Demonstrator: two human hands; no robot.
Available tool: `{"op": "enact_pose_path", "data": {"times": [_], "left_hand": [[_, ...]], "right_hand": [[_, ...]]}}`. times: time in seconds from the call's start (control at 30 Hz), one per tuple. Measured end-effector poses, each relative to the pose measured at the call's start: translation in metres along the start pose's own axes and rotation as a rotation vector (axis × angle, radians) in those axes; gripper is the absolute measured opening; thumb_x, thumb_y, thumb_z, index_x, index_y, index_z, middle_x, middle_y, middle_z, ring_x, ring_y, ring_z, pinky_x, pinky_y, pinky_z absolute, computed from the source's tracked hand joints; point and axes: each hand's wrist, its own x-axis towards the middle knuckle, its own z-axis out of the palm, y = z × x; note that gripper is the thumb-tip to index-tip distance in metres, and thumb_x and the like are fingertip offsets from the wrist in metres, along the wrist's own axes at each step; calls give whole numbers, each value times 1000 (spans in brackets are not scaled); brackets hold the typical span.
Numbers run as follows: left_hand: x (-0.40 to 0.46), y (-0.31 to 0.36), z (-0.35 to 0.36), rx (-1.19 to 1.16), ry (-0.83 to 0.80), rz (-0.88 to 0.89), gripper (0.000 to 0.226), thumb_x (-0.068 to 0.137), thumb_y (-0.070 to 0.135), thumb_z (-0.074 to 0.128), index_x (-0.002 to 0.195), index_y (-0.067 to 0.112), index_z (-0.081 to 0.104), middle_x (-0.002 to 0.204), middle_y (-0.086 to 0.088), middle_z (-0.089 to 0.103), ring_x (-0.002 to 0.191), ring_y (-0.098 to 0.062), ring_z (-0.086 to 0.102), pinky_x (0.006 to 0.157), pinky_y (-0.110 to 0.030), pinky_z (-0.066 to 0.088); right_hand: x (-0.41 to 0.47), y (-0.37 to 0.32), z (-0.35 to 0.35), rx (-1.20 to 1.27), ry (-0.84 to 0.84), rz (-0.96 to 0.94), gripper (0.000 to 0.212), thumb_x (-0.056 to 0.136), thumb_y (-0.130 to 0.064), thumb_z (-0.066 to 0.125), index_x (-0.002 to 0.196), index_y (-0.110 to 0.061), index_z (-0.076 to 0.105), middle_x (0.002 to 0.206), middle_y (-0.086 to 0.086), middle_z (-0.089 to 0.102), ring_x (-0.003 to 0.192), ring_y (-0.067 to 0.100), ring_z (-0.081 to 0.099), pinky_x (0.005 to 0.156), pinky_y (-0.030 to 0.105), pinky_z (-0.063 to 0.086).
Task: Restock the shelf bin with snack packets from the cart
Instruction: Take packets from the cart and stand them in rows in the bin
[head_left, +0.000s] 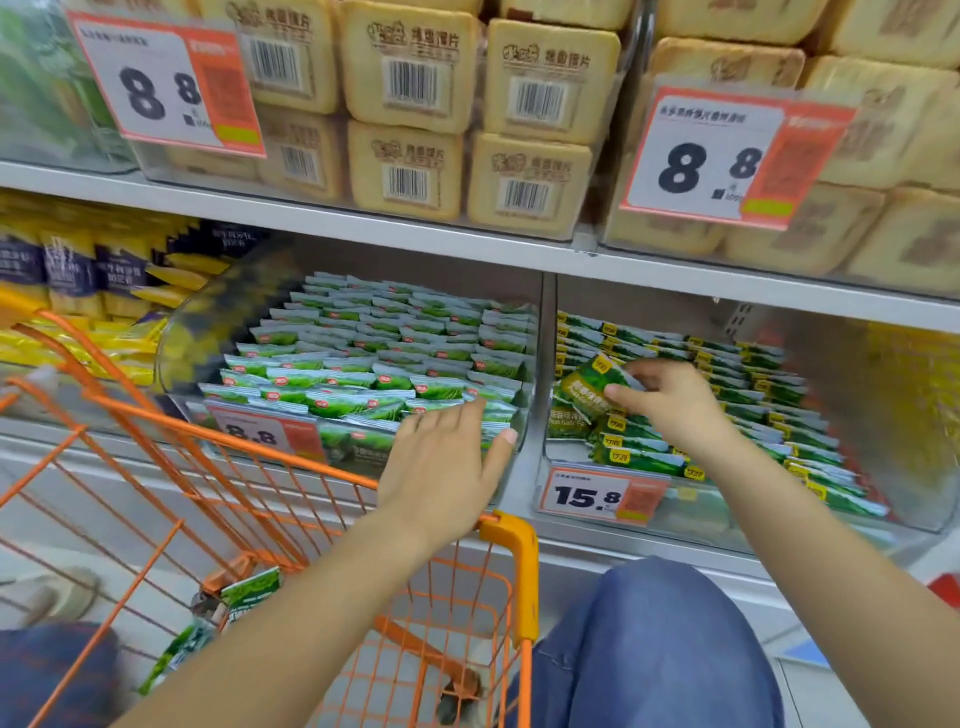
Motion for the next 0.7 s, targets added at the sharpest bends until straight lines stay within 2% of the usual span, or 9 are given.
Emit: {"op": "enact_pose_path", "data": {"times": [0.07,0.13,0.27,0.37,0.43,0.53,0.57,0.63,0.7], "left_hand": [[0,-1,0,7,-5,0,61,100,54,17,150,20,26,150,0,39,138,-18,33,112,-36,19],[1,0,1,28,-11,-3,61,100,54,17,149,20,27,149,-1,40,137,-19,34,111,-36,20],[2,-1,3,41,-15,-4,59,100,53,16,147,20,30,148,-1,41,136,-19,34,111,-35,20],[2,-1,3,55,-8,8,58,100,52,16,145,20,33,146,0,43,133,-19,36,108,-34,22],[1,-1,3,64,-6,11,58,100,52,16,144,20,35,144,0,44,132,-19,37,106,-33,23],[3,0,3,80,-5,8,61,99,54,11,141,20,40,141,0,48,129,-19,41,104,-34,26],[4,0,3,92,-5,3,65,96,55,8,140,20,42,140,0,49,127,-19,42,103,-34,27],[3,1,3,97,-8,-4,68,93,54,7,138,19,43,138,0,50,126,-20,42,103,-35,28],[4,-1,3,52,-16,6,59,99,53,14,140,19,41,141,-1,48,129,-20,40,105,-35,26]], "right_hand": [[6,2,7,-130,-41,0,41,90,-27,66,125,-7,61,131,11,59,120,28,54,93,33,43],[9,3,12,-295,-42,-46,38,90,-31,64,123,-12,63,128,7,62,116,25,58,86,30,45],[13,-5,20,-504,46,-115,28,89,-38,64,108,-19,71,108,4,71,94,24,64,72,30,50],[18,-13,27,-697,-25,-187,24,88,-39,65,92,-17,74,88,5,72,83,24,63,69,31,53],[21,-13,33,-839,-77,-230,24,87,-40,64,85,-18,74,79,3,69,83,23,59,76,31,51],[22,-8,39,-894,-100,-200,29,88,-43,63,73,-18,67,69,-1,57,85,23,49,92,36,40],[22,-7,39,-885,-108,-186,29,88,-43,62,76,-18,68,72,-1,58,90,24,51,95,37,37],[21,-7,37,-866,-113,-178,29,88,-46,62,95,-20,72,89,2,66,101,26,54,99,39,35],[16,-7,33,-794,-80,-156,36,86,-51,61,112,-26,68,104,0,69,105,25,57,100,39,39]]}}
